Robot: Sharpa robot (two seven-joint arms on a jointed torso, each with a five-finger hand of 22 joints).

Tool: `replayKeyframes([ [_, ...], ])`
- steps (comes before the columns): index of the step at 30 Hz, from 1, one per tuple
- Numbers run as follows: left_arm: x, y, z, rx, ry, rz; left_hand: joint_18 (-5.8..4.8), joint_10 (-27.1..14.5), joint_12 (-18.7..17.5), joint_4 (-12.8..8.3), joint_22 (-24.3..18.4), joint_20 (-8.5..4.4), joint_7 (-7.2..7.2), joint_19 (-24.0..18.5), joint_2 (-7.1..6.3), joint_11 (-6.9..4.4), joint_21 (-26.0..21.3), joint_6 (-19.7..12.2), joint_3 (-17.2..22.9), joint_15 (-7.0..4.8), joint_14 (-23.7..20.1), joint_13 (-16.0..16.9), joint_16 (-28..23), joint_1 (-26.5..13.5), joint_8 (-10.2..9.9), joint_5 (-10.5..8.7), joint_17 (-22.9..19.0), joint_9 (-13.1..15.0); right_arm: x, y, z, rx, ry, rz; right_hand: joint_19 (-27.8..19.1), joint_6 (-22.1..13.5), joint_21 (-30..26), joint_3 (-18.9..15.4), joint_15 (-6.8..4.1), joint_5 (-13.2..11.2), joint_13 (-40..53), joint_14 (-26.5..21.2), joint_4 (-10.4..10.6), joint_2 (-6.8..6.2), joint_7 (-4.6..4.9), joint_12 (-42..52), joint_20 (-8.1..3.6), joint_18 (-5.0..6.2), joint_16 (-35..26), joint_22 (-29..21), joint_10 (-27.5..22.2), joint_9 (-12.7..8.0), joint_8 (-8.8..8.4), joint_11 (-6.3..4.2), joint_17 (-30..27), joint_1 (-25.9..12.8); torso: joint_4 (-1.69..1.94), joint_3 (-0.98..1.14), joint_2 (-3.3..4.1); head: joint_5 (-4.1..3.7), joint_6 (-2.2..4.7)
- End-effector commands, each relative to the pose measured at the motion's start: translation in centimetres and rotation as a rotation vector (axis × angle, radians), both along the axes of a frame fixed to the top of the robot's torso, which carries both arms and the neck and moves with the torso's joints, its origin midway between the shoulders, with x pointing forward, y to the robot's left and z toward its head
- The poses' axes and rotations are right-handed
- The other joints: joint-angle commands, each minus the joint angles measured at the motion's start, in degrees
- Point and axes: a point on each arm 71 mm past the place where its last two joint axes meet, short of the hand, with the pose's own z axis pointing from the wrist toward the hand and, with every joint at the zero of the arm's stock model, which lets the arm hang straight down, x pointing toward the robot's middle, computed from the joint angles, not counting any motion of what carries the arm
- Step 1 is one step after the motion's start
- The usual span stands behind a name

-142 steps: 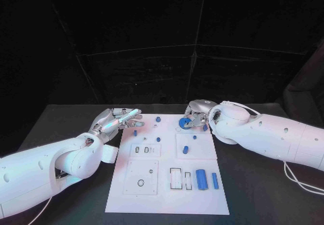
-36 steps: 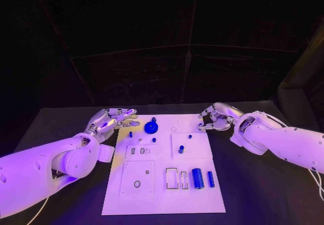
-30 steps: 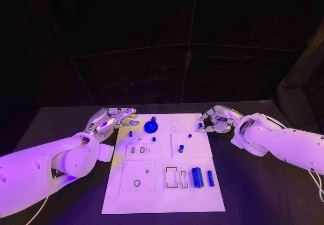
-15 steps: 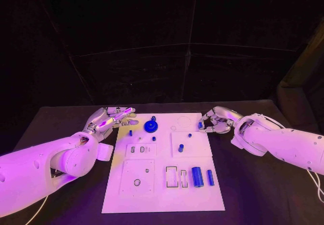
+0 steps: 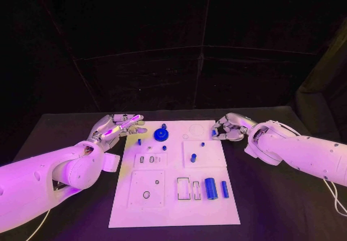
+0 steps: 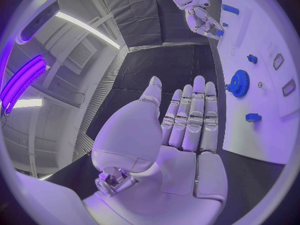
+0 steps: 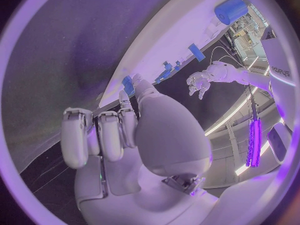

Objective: Assemble the parts on the task board

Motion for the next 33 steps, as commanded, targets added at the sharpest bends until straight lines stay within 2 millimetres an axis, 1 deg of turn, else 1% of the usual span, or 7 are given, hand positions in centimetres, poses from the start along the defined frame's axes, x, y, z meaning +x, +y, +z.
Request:
replayKeyframes([
  [1, 0.0, -0.1, 0.1, -0.005, -0.006, -0.013, 0.44, 0.32, -0.35, -0.27, -0.05, 0.27, -0.08, 0.12, 0.59, 0.12, -0.35, 0.44, 0.09, 0.03, 0.01, 0.00, -0.28, -0.09, -0.28, -0.07, 0.09, 0.04, 0.1, 0.2, 0.1, 0.013, -0.007, 0.004, 0.16, 0.65, 0.08, 0.57, -0.39, -0.40, 5.73, 3.87, -0.51, 0.73, -0.05, 0.45, -0.55, -0.47, -0.03, 5.26, 0.31, 0.02, 0.40, -0.55, 4.70, 0.26, 0.08, -0.01, -0.04, -0.09, -0.05],
  [9, 0.0, 0.0, 0.1, -0.005, -0.006, -0.013, 0.44, 0.32, -0.35, -0.27, -0.05, 0.27, -0.08, 0.12, 0.59, 0.12, -0.35, 0.44, 0.09, 0.03, 0.01, 0.00, -0.28, -0.09, -0.28, -0.07, 0.09, 0.04, 0.2, 0.6, 0.1, 0.017, -0.009, 0.012, 0.42, 2.04, 0.25, 1.77, -0.60, -0.63, 6.12, 3.97, -1.46, 0.99, -0.39, 0.90, -0.70, -0.56, 0.14, 5.69, 0.58, 0.11, 0.92, -0.81, 5.13, 0.56, -0.02, 0.02, 0.02, 0.06, -0.16],
  [16, 0.0, 0.0, 0.1, -0.004, -0.005, -0.012, 0.44, 0.32, -0.35, -0.27, -0.05, 0.27, -0.08, 0.12, 0.59, 0.12, -0.35, 0.44, 0.09, 0.03, 0.01, 0.00, -0.28, -0.09, -0.28, -0.07, 0.09, 0.04, 0.2, 0.5, 0.3, 0.023, -0.031, 0.010, 0.75, 8.92, 0.47, 3.89, -2.20, -0.89, 6.60, 4.05, -3.14, 2.03, -3.08, 1.39, -1.95, -0.65, 0.26, 6.26, 0.93, 1.31, 4.41, -3.00, 5.49, 1.00, 0.09, 0.02, -0.01, -0.18, -0.28],
  [19, 0.0, 0.0, 0.1, -0.004, -0.005, -0.012, 0.44, 0.32, -0.35, -0.27, -0.05, 0.27, -0.08, 0.12, 0.59, 0.12, -0.35, 0.44, 0.09, 0.03, 0.01, 0.00, -0.28, -0.09, -0.28, -0.07, 0.09, 0.04, 0.2, 0.4, 0.4, 0.027, -0.049, -0.003, 0.87, 9.75, 0.54, 4.54, -2.72, -1.00, 6.57, 4.07, -3.62, 2.45, -3.69, 1.31, -2.51, -0.70, 0.29, 6.46, 0.92, 1.46, 4.88, -3.55, 5.59, 1.00, 0.12, 0.06, -0.03, -0.25, -0.29],
  [22, 0.0, 0.0, 0.1, -0.004, -0.004, -0.012, 0.44, 0.30, -0.39, -0.29, -0.07, 0.26, -0.04, 0.13, 0.63, 0.13, -0.36, 0.43, 0.07, 0.03, 0.02, -0.01, -0.32, -0.11, -0.31, -0.07, 0.10, 0.03, 0.1, 0.3, 0.6, 0.034, -0.064, -0.018, 0.95, 9.72, 0.59, 5.58, -3.04, -1.91, 6.50, 4.09, -4.31, 2.91, -3.84, 1.15, -2.98, -0.74, 0.28, 6.59, 0.88, 1.44, 4.93, -3.78, 5.65, 1.04, 0.12, 0.07, -0.06, -0.21, -0.27],
  [28, 0.0, 0.0, 0.1, -0.003, -0.004, -0.011, 0.44, 0.30, -0.40, -0.31, -0.07, 0.26, -0.03, 0.14, 0.64, 0.14, -0.37, 0.42, 0.07, 0.03, 0.02, -0.01, -0.33, -0.10, -0.32, -0.07, 0.11, 0.03, -0.3, 0.7, 0.8, 0.054, -0.070, -0.021, 1.08, 8.83, 0.65, 6.88, -2.99, -2.28, 6.29, 4.12, -5.12, 3.15, -3.48, 0.82, -3.10, -0.79, 0.31, 6.78, 0.75, 1.18, 4.42, -3.57, 5.80, 0.76, 0.00, 0.04, -0.03, 0.05, -0.22],
  [33, -0.1, 0.1, 0.1, -0.002, -0.002, -0.010, 0.44, 0.29, -0.41, -0.33, -0.07, 0.26, -0.03, 0.14, 0.65, 0.14, -0.37, 0.41, 0.07, 0.03, 0.02, -0.02, -0.34, -0.08, -0.33, -0.08, 0.11, 0.02, -1.0, 2.0, 1.2, 0.080, -0.056, -0.010, 0.98, 7.89, 0.57, 7.72, -2.73, -2.42, 5.91, 4.14, -5.36, 3.30, -3.03, 0.28, -2.95, -0.76, 0.34, 6.60, 0.49, 0.88, 3.75, -3.22, 5.92, 0.07, -0.10, -0.10, -0.15, 0.22, -0.20],
])
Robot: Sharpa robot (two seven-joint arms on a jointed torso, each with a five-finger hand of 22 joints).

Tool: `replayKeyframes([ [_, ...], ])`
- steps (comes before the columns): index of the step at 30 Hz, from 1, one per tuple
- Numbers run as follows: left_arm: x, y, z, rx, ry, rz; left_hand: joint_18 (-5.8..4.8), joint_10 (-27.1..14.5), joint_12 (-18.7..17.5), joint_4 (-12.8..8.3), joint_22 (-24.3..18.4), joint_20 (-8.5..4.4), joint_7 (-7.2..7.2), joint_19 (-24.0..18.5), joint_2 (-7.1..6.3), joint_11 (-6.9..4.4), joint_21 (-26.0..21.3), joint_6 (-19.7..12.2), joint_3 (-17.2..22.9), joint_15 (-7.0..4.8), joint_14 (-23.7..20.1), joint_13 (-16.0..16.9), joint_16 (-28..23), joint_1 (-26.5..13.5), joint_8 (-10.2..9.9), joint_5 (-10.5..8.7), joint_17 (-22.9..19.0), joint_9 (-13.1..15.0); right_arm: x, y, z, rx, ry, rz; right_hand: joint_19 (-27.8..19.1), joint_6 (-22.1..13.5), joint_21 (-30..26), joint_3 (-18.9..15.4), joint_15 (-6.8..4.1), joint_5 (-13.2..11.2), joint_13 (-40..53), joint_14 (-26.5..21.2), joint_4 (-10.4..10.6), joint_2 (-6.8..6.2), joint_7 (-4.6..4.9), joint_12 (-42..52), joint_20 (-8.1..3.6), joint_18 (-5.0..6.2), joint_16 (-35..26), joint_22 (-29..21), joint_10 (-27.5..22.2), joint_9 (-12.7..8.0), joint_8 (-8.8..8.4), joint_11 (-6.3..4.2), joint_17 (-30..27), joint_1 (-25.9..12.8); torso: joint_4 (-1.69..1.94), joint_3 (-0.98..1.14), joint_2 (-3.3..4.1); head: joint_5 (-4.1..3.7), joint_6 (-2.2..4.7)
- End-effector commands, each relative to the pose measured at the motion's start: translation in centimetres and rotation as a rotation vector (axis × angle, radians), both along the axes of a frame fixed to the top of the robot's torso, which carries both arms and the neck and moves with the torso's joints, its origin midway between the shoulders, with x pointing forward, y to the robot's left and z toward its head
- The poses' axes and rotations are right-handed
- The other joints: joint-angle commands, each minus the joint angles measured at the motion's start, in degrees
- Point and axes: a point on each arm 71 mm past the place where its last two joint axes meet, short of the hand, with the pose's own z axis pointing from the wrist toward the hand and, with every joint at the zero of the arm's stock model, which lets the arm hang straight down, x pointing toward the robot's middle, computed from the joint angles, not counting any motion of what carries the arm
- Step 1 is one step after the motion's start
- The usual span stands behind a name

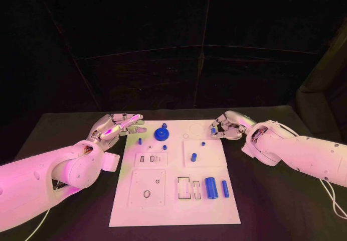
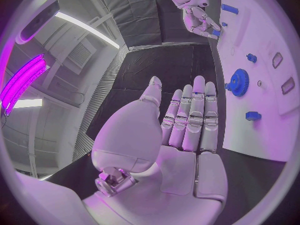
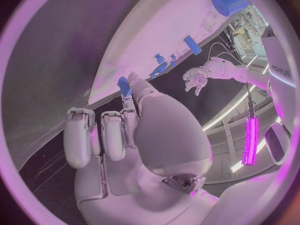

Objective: Assemble the parts on the task board

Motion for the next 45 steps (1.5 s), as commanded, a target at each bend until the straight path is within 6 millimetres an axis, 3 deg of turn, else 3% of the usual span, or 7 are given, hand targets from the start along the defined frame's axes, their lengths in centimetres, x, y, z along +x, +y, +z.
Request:
replayKeyframes([
  [1, -0.1, -0.1, 0.1, -0.004, -0.004, -0.012, 0.44, 0.29, -0.17, -0.33, -0.09, 0.26, -0.03, 0.14, 0.65, 0.14, -0.37, 0.41, 0.07, 0.03, 0.02, -0.02, -0.34, -0.08, -0.33, -0.08, 0.09, 0.02, -0.4, 1.0, 0.5, 0.034, -0.005, -0.018, 1.08, 1.27, 0.20, 0.83, 0.22, -0.29, 5.82, 4.14, 0.06, 1.11, -1.28, -0.74, -0.14, -0.75, 0.35, 6.53, 0.40, 0.65, 0.31, 0.37, 5.95, -0.40, -0.18, -0.19, -0.20, 0.21, -0.07],
  [7, 0.0, -0.2, 0.1, -0.003, -0.004, -0.012, 0.44, 0.29, -0.17, -0.33, -0.09, 0.26, -0.03, 0.14, 0.65, 0.14, -0.37, 0.41, 0.07, 0.03, 0.02, -0.02, -0.34, -0.08, -0.33, -0.08, 0.09, 0.02, -1.2, 3.6, 1.2, 0.060, 0.013, 0.010, 1.03, 0.84, 0.15, 1.35, 0.41, -0.65, 5.50, 4.15, 0.06, 1.10, -1.05, -1.18, 0.03, -0.73, 0.38, 6.43, 0.19, 0.46, -0.10, 0.59, 6.06, -1.16, -0.19, -0.39, -0.39, 0.37, -0.04],
  [12, 0.1, -0.1, 0.1, -0.001, -0.003, -0.009, 0.44, 0.26, -0.22, -0.44, -0.10, 0.26, 0.01, 0.16, 0.66, 0.16, -0.39, 0.37, 0.07, 0.04, 0.03, -0.03, -0.38, 0.01, -0.38, -0.08, 0.11, 0.01, -1.7, 6.9, 2.0, 0.076, 0.022, 0.040, 0.96, 0.67, 0.09, 1.68, 0.50, -0.82, 5.29, 4.15, 0.05, 1.14, -0.96, -1.47, 0.13, -0.70, 0.37, 6.30, 0.05, 0.38, -0.31, 0.67, 6.08, -1.53, 0.01, -0.88, -1.02, 0.76, -0.59],
  [17, 0.4, 0.2, 0.0, 0.000, -0.001, 0.001, 0.44, 0.26, -0.22, -0.44, -0.10, 0.26, 0.01, 0.16, 0.66, 0.16, -0.39, 0.37, 0.07, 0.04, 0.03, -0.03, -0.38, 0.01, -0.38, -0.08, 0.11, 0.01, -1.9, 10.1, 2.4, 0.076, 0.045, 0.074, 0.93, 0.62, 0.07, 1.87, 0.52, -0.85, 5.25, 4.14, -0.12, 1.05, -0.95, -1.54, 0.17, -0.69, 0.35, 6.25, 0.02, 0.35, -0.38, 0.69, 6.06, -1.55, 0.13, -1.27, -1.58, 1.59, -1.21],
  [26, 0.9, 0.7, -0.1, 0.002, -0.002, 0.021, 0.44, 0.26, -0.22, -0.44, -0.10, 0.26, 0.01, 0.16, 0.66, 0.16, -0.39, 0.37, 0.07, 0.04, 0.03, -0.03, -0.38, 0.01, -0.38, -0.08, 0.11, 0.01, -2.1, 15.9, 1.6, 0.049, 0.080, 0.163, 0.72, 0.62, -0.09, 2.30, 0.56, -0.76, 5.01, 4.08, -0.39, 1.06, -0.90, -1.88, 0.23, -0.60, 0.23, 5.88, -0.14, 0.30, -0.49, 0.73, 5.82, -1.58, 0.22, -1.58, -2.15, 3.16, -2.38],
  [31, 1.2, 0.8, -0.2, 0.003, -0.001, 0.028, 0.44, 0.26, -0.22, -0.44, -0.10, 0.26, 0.01, 0.16, 0.66, 0.16, -0.39, 0.37, 0.07, 0.04, 0.03, -0.03, -0.38, 0.01, -0.38, -0.08, 0.11, 0.01, -2.6, 18.3, 0.5, 0.025, 0.099, 0.201, 0.67, 0.61, -0.12, 2.37, 0.57, -0.75, 4.96, 4.08, -0.41, 1.07, -0.88, -1.94, 0.24, -0.59, 0.24, 5.80, -0.18, 0.30, -0.51, 0.75, 5.85, -1.63, 0.23, -1.66, -2.29, 3.93, -3.26],
  [45, 1.3, 0.6, -0.2, 0.002, -0.001, 0.028, 0.43, 0.25, -0.27, -0.54, -0.12, 0.26, 0.03, 0.18, 0.65, 0.18, -0.41, 0.34, 0.05, 0.04, 0.04, -0.04, -0.43, 0.09, -0.43, -0.09, 0.13, 0.00, -4.0, 21.4, -2.1, -0.065, 0.126, 0.238, 0.58, 0.53, -0.21, 2.78, 0.65, -0.44, 4.89, 4.02, -0.69, 0.80, -0.77, -2.08, 0.32, -0.55, 0.09, 5.63, -0.25, 0.22, -0.71, 0.84, 5.59, -2.06, 0.10, -1.44, -2.07, 4.77, -3.75],
])
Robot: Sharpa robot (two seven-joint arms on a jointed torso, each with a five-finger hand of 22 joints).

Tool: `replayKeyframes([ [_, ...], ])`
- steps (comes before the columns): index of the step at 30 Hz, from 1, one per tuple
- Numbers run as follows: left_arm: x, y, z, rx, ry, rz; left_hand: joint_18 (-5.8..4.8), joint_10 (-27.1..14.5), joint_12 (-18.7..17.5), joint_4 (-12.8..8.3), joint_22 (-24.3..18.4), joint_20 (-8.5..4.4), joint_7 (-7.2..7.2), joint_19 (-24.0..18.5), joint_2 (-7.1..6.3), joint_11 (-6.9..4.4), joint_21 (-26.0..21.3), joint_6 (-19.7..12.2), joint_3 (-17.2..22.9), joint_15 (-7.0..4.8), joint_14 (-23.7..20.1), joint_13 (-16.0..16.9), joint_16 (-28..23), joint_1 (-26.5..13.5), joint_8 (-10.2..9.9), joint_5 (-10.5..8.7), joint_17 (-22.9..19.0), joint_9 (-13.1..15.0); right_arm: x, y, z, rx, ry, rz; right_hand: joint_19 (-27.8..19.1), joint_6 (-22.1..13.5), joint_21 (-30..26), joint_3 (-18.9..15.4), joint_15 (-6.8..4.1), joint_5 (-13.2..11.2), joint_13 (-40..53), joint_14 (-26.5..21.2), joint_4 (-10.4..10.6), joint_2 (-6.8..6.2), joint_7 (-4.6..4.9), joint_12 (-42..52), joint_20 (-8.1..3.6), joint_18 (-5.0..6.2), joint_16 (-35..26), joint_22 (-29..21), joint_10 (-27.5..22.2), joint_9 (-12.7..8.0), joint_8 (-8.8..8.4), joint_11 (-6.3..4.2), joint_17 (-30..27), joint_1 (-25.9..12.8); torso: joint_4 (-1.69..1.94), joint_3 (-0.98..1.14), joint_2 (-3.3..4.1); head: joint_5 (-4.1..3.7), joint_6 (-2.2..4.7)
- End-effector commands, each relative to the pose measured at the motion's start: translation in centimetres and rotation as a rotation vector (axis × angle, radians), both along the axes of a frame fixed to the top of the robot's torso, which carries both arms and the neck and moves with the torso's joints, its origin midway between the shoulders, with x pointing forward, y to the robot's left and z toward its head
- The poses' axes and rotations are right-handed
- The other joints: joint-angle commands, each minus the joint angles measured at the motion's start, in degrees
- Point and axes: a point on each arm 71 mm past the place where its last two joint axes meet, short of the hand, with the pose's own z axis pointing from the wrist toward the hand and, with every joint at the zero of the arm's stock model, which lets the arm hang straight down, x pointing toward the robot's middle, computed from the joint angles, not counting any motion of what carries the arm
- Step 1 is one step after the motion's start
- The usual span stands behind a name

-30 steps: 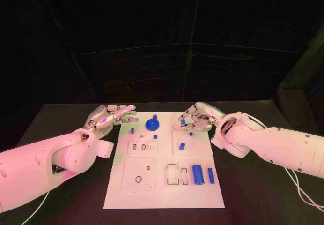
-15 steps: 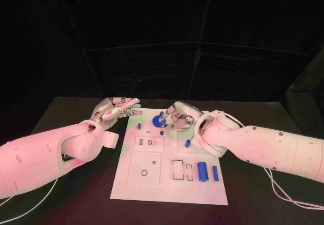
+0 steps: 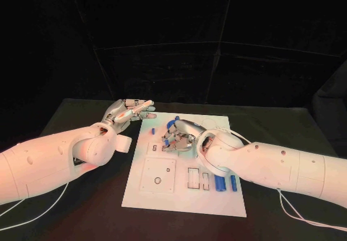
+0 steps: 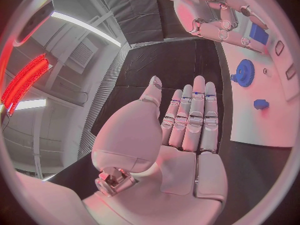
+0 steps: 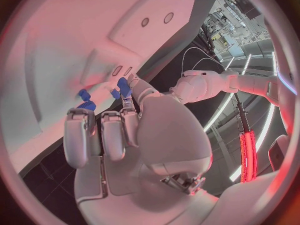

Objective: Assemble the parts on the task board

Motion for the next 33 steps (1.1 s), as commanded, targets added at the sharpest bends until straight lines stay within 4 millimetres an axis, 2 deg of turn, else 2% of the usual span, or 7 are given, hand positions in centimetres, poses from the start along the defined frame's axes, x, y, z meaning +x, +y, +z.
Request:
replayKeyframes([
  [1, 0.0, -0.1, 0.2, -0.012, -0.005, -0.009, 0.44, 0.25, -0.27, -0.23, -0.08, 0.26, 0.03, 0.18, 0.65, 0.18, -0.19, 0.34, 0.05, 0.04, 0.04, -0.04, -0.20, 0.09, -0.20, -0.09, 0.09, 0.00, -0.1, 0.2, -0.3, -0.060, -0.013, 0.001, 0.58, 0.95, -0.21, 0.67, 0.42, 0.23, 4.83, 4.23, 0.28, 0.08, -0.35, 0.08, 0.31, -0.55, 0.09, 5.65, -0.03, 0.24, 0.19, 0.19, 5.62, -0.20, -0.10, 0.08, 0.07, 0.22, -0.25],
  [9, 0.1, -0.2, 0.2, -0.012, -0.005, -0.010, 0.43, 0.26, -0.29, -0.28, -0.09, 0.26, 0.02, 0.18, 0.67, 0.18, -0.20, 0.34, 0.05, 0.05, 0.04, -0.04, -0.24, 0.12, -0.22, -0.09, 0.10, 0.00, -0.2, 0.3, -0.9, -0.083, -0.014, 0.000, 0.58, 0.97, -0.22, 0.79, 0.44, 0.37, 4.86, 4.24, 0.18, -0.04, -0.33, 0.10, 0.34, -0.55, 0.11, 5.65, -0.02, 0.23, 0.15, 0.21, 5.67, -0.34, -0.12, 0.13, 0.07, 0.48, -0.51],
  [19, 0.1, -0.2, 0.1, -0.011, -0.004, -0.009, 0.43, 0.26, -0.29, -0.28, -0.09, 0.26, 0.02, 0.18, 0.67, 0.18, -0.20, 0.34, 0.05, 0.05, 0.04, -0.04, -0.24, 0.12, -0.22, -0.09, 0.10, 0.00, -0.1, 0.0, -1.1, -0.103, -0.015, -0.009, 0.61, 0.98, -0.21, 0.83, 0.45, 0.41, 4.89, 4.23, 0.13, -0.14, -0.32, 0.13, 0.35, -0.55, 0.09, 5.69, 0.00, 0.22, 0.13, 0.22, 5.63, -0.45, -0.07, 0.12, 0.06, 0.36, -0.66],
  [23, 0.1, -0.2, 0.1, -0.011, -0.004, -0.009, 0.43, 0.26, -0.29, -0.28, -0.09, 0.26, 0.02, 0.18, 0.67, 0.18, -0.20, 0.34, 0.05, 0.05, 0.04, -0.04, -0.24, 0.12, -0.22, -0.09, 0.10, 0.00, -0.2, 0.0, -1.2, -0.114, -0.007, -0.007, 0.57, 1.01, -0.24, 0.87, 0.47, 0.42, 4.88, 4.23, 0.08, -0.29, -0.30, 0.11, 0.37, -0.54, 0.08, 5.62, 0.00, 0.22, 0.10, 0.24, 5.63, -0.64, 0.05, 0.14, 0.05, 0.24, -0.78],
  [33, 0.1, -0.1, 0.1, -0.011, -0.003, -0.009, 0.43, 0.26, -0.32, -0.33, -0.10, 0.26, 0.02, 0.19, 0.69, 0.18, -0.22, 0.35, 0.04, 0.05, 0.04, -0.04, -0.28, 0.15, -0.24, -0.09, 0.11, 0.00, 0.0, -0.2, -1.5, -0.136, 0.009, -0.005, 0.47, 0.44, -0.36, 1.08, 0.63, 0.24, 4.32, 4.20, -0.06, -1.19, -0.02, -0.66, 0.51, -0.50, -0.04, 5.43, -0.41, -0.01, -0.50, 0.45, 5.47, -1.84, 0.14, 0.10, -0.03, 0.12, -1.11],
])
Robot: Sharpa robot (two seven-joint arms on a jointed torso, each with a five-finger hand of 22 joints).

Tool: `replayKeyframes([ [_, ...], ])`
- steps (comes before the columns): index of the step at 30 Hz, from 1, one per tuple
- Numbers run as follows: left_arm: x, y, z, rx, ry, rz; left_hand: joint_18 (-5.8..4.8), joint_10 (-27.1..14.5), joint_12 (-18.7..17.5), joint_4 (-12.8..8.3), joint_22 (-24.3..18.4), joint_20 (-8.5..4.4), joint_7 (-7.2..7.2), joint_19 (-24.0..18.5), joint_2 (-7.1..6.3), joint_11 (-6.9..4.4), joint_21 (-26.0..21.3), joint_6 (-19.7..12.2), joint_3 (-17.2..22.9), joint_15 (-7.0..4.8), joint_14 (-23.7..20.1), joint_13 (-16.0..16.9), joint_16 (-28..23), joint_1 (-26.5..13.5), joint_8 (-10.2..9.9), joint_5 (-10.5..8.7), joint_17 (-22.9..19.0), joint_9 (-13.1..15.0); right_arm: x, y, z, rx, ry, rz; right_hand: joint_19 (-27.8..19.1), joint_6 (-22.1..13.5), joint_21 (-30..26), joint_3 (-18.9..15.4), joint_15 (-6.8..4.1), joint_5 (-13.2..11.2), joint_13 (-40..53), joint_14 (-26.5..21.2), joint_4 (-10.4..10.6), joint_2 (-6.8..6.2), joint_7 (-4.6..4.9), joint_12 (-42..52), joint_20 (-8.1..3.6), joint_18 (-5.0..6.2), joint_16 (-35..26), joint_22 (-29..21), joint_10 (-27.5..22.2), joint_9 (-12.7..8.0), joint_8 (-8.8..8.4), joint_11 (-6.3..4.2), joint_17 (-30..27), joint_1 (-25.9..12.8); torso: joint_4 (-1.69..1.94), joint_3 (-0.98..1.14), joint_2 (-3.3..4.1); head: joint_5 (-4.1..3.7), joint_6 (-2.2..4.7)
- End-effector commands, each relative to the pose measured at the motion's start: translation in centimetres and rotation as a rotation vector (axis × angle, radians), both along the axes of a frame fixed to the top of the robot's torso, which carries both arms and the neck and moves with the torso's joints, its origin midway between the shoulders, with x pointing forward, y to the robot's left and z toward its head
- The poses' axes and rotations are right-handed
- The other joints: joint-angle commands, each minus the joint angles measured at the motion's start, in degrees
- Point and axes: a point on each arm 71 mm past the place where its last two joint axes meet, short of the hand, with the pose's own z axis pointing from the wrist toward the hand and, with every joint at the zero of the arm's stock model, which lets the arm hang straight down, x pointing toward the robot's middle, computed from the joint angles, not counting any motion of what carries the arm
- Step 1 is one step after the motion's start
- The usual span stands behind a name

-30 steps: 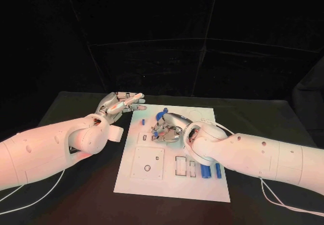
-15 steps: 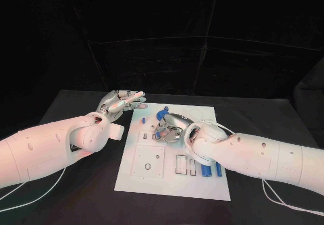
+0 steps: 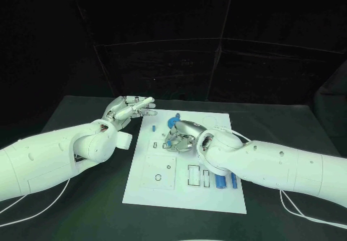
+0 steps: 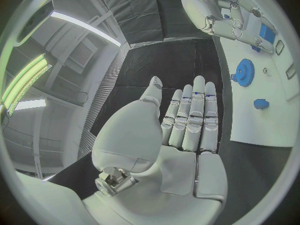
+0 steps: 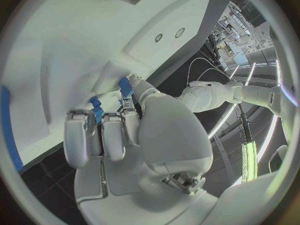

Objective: Assemble the parts on the task board

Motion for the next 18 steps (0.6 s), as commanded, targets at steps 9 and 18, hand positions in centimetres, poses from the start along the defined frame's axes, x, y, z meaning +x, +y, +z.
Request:
replayKeyframes([
  [9, 0.02, -0.05, 0.16, -0.009, -0.004, -0.010, 0.43, 0.26, -0.32, -0.34, -0.06, 0.26, 0.01, 0.19, 0.46, 0.18, -0.22, 0.34, 0.03, 0.05, 0.04, -0.04, -0.28, -0.07, -0.24, -0.09, 0.08, 0.00, 0.01, -0.22, -0.55, -0.044, 0.027, 0.005, 0.16, -1.29, -0.53, 0.68, 0.86, -0.06, 2.85, 3.95, -0.33, -1.24, 0.67, -2.56, 0.70, -0.44, -0.17, 5.12, -1.43, -0.45, -1.51, 0.82, 5.31, -1.99, 0.20, -0.02, -0.08, -0.19, -0.28],
  [18, 0.03, 0.00, 0.14, -0.008, -0.004, -0.009, 0.42, 0.25, -0.35, -0.38, -0.07, 0.26, 0.03, 0.20, 0.47, 0.19, -0.24, 0.33, 0.02, 0.06, 0.04, -0.05, -0.32, -0.06, -0.26, -0.09, 0.09, -0.01, 0.00, -0.22, -0.49, -0.040, 0.020, 0.005, 0.03, -2.28, -0.66, 1.00, 1.21, 0.04, 1.33, 3.95, -0.62, -2.03, 1.12, -4.47, 1.03, -0.39, -0.19, 4.89, -2.55, -0.52, -2.22, 1.22, 5.34, -2.51, 0.26, 0.00, -0.10, -0.36, -0.27],
])
